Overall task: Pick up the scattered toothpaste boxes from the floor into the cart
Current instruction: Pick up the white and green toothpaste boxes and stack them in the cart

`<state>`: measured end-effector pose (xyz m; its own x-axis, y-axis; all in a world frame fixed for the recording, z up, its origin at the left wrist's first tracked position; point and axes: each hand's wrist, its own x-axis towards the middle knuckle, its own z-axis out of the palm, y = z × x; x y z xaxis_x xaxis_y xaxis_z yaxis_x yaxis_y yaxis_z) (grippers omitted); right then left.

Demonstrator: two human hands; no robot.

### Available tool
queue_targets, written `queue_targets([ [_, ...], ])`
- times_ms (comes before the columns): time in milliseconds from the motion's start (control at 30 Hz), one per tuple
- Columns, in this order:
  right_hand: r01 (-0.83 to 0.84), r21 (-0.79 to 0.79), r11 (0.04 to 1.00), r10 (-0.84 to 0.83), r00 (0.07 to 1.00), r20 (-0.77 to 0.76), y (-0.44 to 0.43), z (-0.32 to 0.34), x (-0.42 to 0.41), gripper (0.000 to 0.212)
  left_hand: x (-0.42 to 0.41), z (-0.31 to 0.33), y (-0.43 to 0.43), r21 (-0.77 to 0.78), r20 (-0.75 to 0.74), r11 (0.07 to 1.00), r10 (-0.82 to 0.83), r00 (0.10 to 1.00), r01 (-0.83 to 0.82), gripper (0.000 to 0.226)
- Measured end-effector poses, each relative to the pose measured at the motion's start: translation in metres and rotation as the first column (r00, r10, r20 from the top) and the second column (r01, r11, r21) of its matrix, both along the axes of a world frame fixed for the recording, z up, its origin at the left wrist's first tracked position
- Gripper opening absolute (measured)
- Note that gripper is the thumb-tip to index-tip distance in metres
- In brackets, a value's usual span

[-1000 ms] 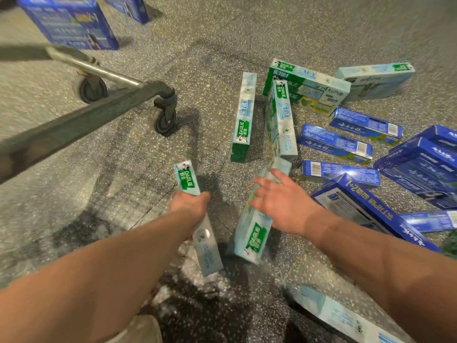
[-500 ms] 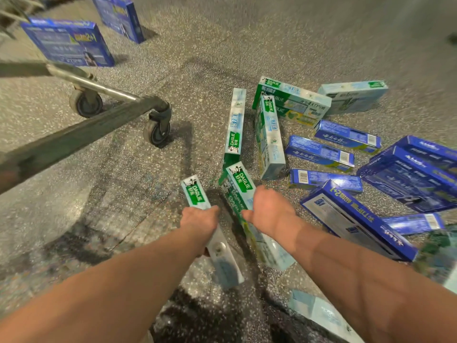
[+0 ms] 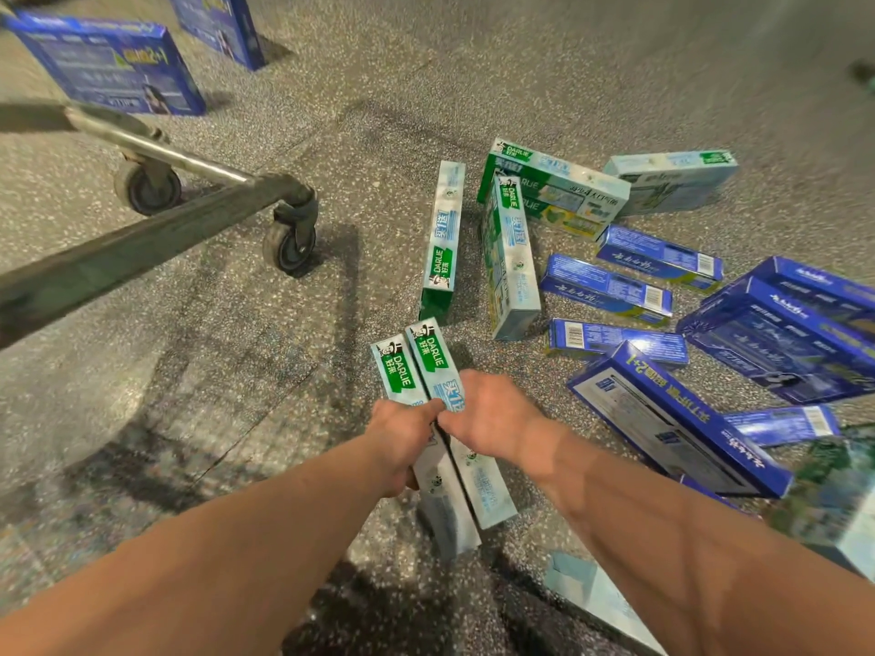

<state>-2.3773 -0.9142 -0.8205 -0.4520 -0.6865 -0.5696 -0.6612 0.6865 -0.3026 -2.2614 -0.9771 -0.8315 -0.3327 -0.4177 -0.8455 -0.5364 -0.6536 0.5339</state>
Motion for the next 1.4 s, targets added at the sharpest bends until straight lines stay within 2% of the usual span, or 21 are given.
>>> queue_targets([
  [67,0.012,-0.004,1.000,-0.012,0.999,0.038,0.003,0.001,0.002,0.048,-0.001,0.000,-0.001,0.009,0.002,1.000,-0.014,1.000,0.014,0.015],
  [133,0.071,0.014,0.997,-0.072,0.993,0.095,0.008,0.005,0.004,0.061,-0.003,-0.004,-0.001,0.023,0.008,1.000,-0.015,1.000,0.015,0.019],
  [300,0.155,0.111,0.982,-0.175,0.965,0.193,0.017,0.003,0.014,0.104,-0.009,-0.038,0.000,0.019,0.069,1.000,-0.023,0.997,0.022,0.068],
  [367,0.228,0.083,0.970,-0.241,0.947,0.214,0.018,-0.004,0.020,0.114,-0.011,-0.042,0.000,-0.001,0.109,1.000,-0.027,0.994,0.027,0.071],
  [433,0.251,0.078,0.965,-0.262,0.941,0.212,0.018,-0.009,0.025,0.118,-0.013,-0.021,0.000,-0.054,0.148,0.997,-0.053,0.988,0.062,0.063],
  [500,0.260,0.081,0.962,-0.270,0.948,0.166,0.017,-0.012,0.032,0.114,-0.015,-0.013,-0.001,-0.141,0.188,0.983,-0.090,0.978,0.118,0.052],
  [533,0.257,0.090,0.962,-0.266,0.957,0.112,0.016,-0.012,0.036,0.110,-0.018,-0.012,-0.001,-0.179,0.208,0.976,-0.086,0.974,0.125,0.054],
  [600,0.245,0.103,0.964,-0.243,0.969,-0.033,0.015,-0.015,0.043,0.101,-0.024,-0.009,-0.001,-0.213,0.261,0.969,-0.068,0.963,0.126,0.070],
  [667,0.228,0.094,0.969,-0.218,0.970,-0.110,0.016,-0.016,0.046,0.094,-0.030,-0.005,0.000,-0.242,0.299,0.961,-0.058,0.952,0.135,0.078],
  [767,0.179,0.054,0.982,-0.169,0.975,-0.145,0.014,-0.011,0.039,0.083,-0.038,0.002,-0.003,-0.273,0.297,0.955,-0.034,0.954,0.119,0.082],
  [867,0.159,0.028,0.987,-0.156,0.984,-0.090,0.010,0.018,0.028,0.073,-0.047,0.025,-0.009,-0.234,0.282,0.970,-0.001,0.959,0.070,0.086],
  [967,0.155,0.019,0.988,-0.155,0.988,-0.010,0.007,0.081,0.021,0.091,-0.049,0.080,-0.012,-0.224,0.276,0.975,0.075,0.958,-0.011,0.084],
  [1067,0.101,-0.001,0.995,-0.101,0.994,-0.037,0.003,0.166,0.021,0.092,-0.046,0.161,-0.014,-0.222,0.261,0.973,0.115,0.958,-0.056,0.085],
  [1200,0.029,-0.014,0.999,-0.029,0.999,-0.026,-0.006,0.309,0.025,0.092,-0.037,0.301,-0.021,-0.266,0.231,0.959,0.164,0.959,-0.099,0.088],
  [1400,-0.090,-0.048,0.995,0.085,0.992,-0.091,-0.029,0.548,0.038,0.093,-0.009,0.532,-0.037,-0.331,0.094,0.920,0.254,0.963,-0.211,0.073],
])
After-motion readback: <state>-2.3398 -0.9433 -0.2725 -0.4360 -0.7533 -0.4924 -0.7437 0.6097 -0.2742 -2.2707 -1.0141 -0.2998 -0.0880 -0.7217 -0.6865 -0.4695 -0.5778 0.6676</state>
